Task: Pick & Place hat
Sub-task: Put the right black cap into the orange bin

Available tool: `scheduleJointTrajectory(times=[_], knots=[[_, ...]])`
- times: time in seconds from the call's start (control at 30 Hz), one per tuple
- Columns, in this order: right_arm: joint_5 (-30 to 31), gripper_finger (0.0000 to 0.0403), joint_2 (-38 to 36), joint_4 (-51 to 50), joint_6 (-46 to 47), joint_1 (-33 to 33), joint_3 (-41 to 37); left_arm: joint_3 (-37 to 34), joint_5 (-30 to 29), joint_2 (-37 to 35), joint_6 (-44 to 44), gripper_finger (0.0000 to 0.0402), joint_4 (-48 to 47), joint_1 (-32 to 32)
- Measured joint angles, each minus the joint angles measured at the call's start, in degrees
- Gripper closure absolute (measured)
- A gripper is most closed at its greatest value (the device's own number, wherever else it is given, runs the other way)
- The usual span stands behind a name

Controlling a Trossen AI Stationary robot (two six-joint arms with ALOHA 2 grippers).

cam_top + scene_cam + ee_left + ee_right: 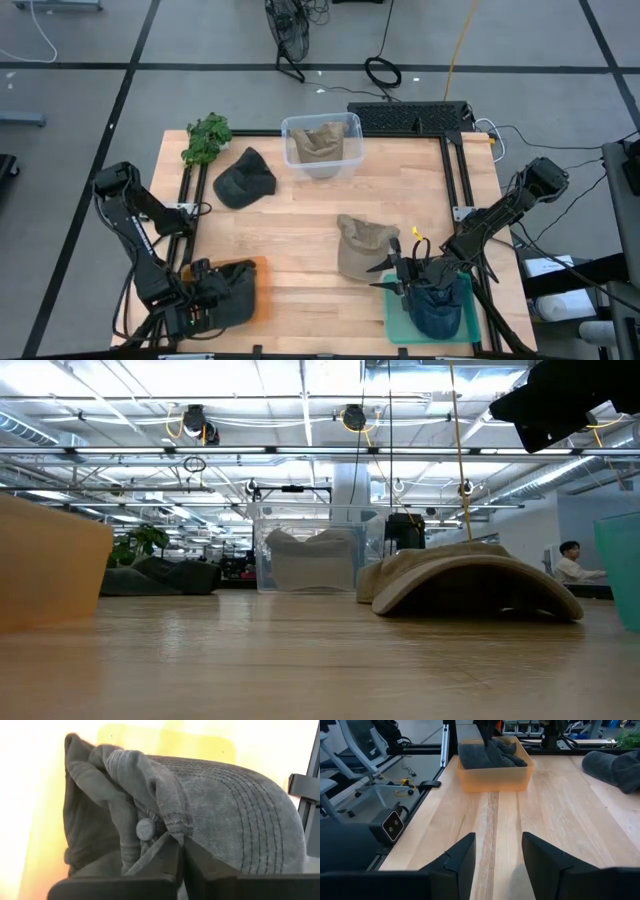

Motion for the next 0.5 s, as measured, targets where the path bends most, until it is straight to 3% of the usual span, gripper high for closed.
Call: scheduleJointTrajectory(times=[0.2, 0.37, 0.5], knots=[[-0.04, 0.0264, 0.0, 0.97, 0.38, 0.0, 0.0, 0.05, 8.02, -0.02, -4.62, 0.0306, -0.05, 2.15], [-0.04, 0.0264, 0.0, 0.89, 0.39, 0.0, 0.0, 2.47, 13.62, 0.06, -1.05, 0.0224, -1.02, 4.13], [-0.04, 0.0264, 0.0, 0.91, 0.34, 0.0, 0.0, 8.56, 18.87, 0.09, 0.62, 0.0202, -8.59, 5.93]])
